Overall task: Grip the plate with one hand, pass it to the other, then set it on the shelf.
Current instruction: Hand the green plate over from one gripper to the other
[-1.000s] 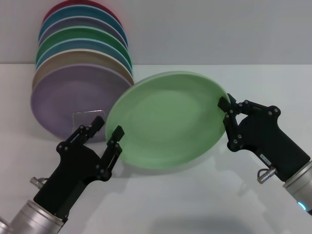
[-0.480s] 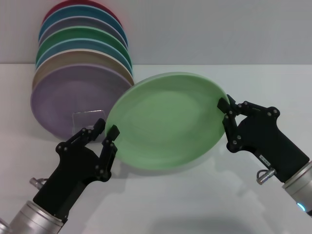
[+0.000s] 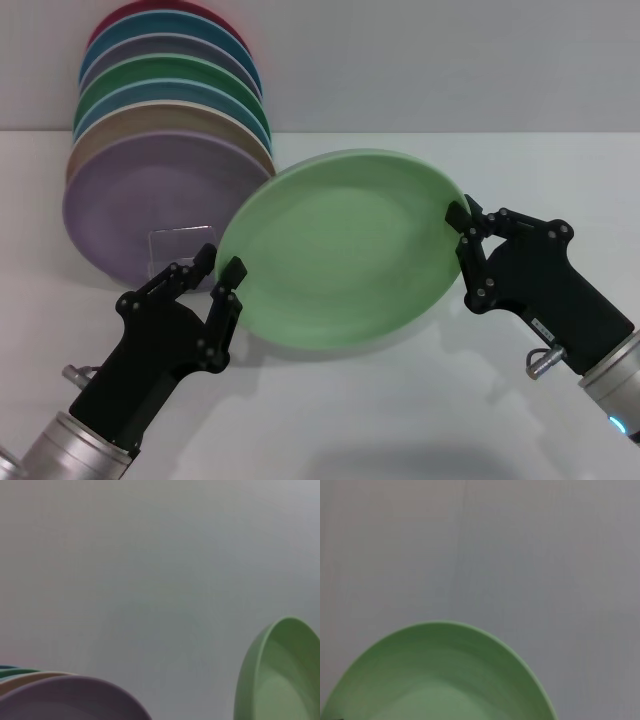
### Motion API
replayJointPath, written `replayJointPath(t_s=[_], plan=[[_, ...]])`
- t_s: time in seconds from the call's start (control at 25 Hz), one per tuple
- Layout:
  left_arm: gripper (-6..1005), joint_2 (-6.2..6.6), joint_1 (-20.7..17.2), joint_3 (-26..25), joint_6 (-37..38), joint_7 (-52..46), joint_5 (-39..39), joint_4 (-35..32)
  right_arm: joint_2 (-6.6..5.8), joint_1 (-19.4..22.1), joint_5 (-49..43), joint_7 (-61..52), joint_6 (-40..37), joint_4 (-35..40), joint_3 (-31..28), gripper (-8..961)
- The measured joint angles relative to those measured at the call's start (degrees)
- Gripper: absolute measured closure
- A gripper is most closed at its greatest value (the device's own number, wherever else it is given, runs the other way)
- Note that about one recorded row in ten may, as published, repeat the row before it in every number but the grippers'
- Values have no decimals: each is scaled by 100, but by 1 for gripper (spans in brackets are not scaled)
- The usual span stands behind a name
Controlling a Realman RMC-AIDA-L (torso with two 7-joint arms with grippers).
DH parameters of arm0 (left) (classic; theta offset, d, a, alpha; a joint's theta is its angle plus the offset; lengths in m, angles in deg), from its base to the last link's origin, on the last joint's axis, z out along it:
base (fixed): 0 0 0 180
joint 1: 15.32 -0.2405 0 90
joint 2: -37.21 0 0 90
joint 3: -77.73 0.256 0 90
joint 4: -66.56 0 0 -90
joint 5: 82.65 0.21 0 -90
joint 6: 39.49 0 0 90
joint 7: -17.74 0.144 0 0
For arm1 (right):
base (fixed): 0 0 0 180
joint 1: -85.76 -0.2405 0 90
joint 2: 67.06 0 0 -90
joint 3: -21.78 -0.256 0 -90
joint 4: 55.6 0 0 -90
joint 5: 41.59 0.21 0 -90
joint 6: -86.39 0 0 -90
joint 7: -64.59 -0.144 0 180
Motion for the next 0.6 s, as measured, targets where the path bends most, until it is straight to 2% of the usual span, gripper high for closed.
replayJointPath(t_s=[0.28,0.6], plan=[[846,-5,9,0,-21,6,0,-39,-7,0,1,0,-5,-4,0,929],[861,-9,33,0,-39,8,0,-38,-9,0,4,0,-9,-1,0,926]])
